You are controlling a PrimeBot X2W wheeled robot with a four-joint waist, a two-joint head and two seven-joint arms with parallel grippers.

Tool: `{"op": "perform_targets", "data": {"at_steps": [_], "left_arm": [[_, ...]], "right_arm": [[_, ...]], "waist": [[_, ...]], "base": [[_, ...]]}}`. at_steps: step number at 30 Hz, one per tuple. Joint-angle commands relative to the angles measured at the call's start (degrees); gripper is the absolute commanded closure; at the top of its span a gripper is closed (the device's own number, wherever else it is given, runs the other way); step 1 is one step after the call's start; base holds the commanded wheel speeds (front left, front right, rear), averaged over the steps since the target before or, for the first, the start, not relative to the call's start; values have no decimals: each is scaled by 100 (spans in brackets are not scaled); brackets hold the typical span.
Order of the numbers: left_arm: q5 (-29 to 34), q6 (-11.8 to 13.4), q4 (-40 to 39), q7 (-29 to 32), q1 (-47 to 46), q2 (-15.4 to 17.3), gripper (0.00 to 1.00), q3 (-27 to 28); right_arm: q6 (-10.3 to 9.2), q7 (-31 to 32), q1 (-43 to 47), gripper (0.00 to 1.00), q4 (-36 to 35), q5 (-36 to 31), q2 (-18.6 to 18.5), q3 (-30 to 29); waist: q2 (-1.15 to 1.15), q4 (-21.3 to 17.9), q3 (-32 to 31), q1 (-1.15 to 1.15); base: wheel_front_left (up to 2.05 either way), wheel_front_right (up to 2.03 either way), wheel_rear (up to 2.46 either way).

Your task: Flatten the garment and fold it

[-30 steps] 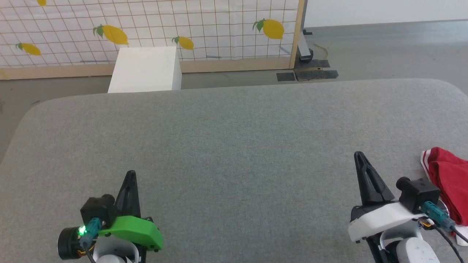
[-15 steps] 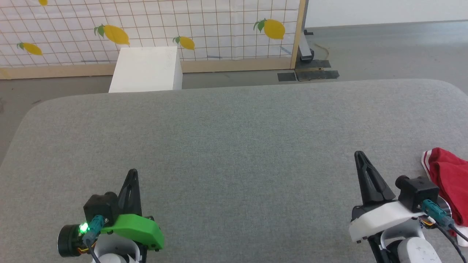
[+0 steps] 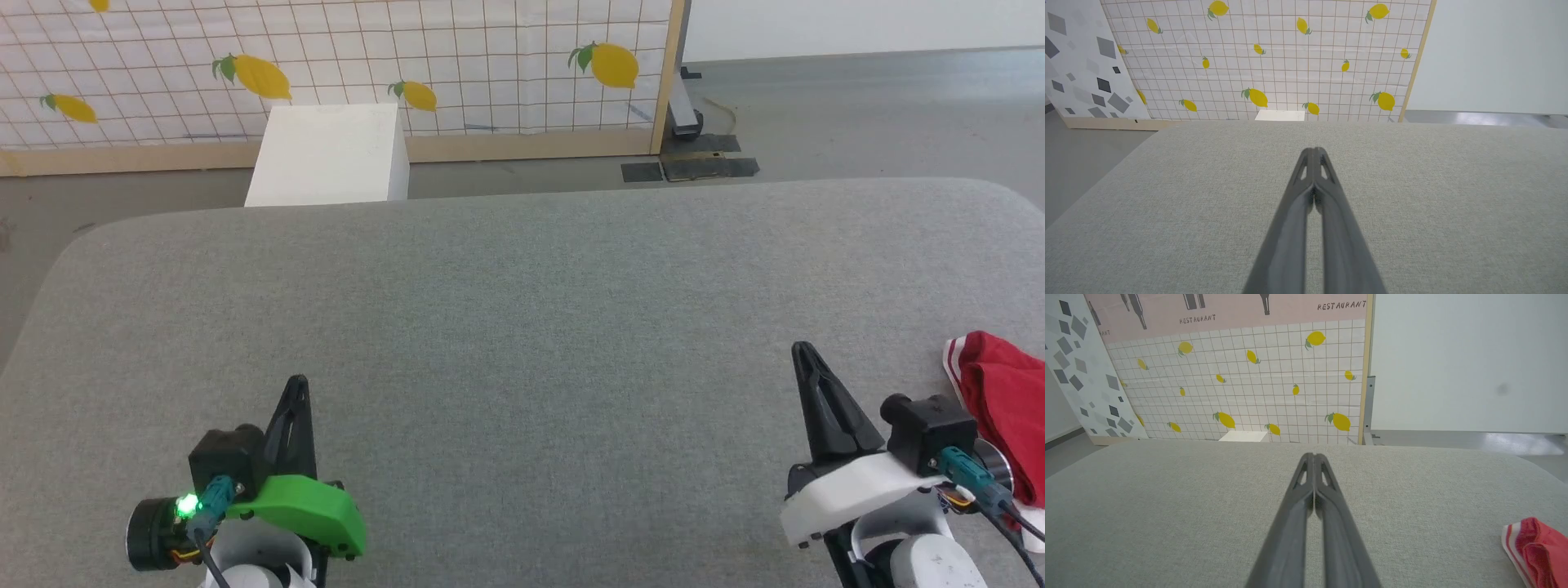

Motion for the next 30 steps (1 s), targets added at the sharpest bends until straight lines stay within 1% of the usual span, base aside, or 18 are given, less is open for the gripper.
{"op": "perform_targets", "data": {"at_steps": [1,30], "left_arm": [[121,-34,-49,29,67,-51,100,31],[491,-117,-290,366,97,-139,100,130]], "right_arm": [[-5,35,70,100,-54,-78,2,-14],[-6,370,170,100,-328,-414,3,-63]], "waist": [[0,2,0,0],[0,37,-2,0]], "base": [[0,0,0],[0,0,0]]}}
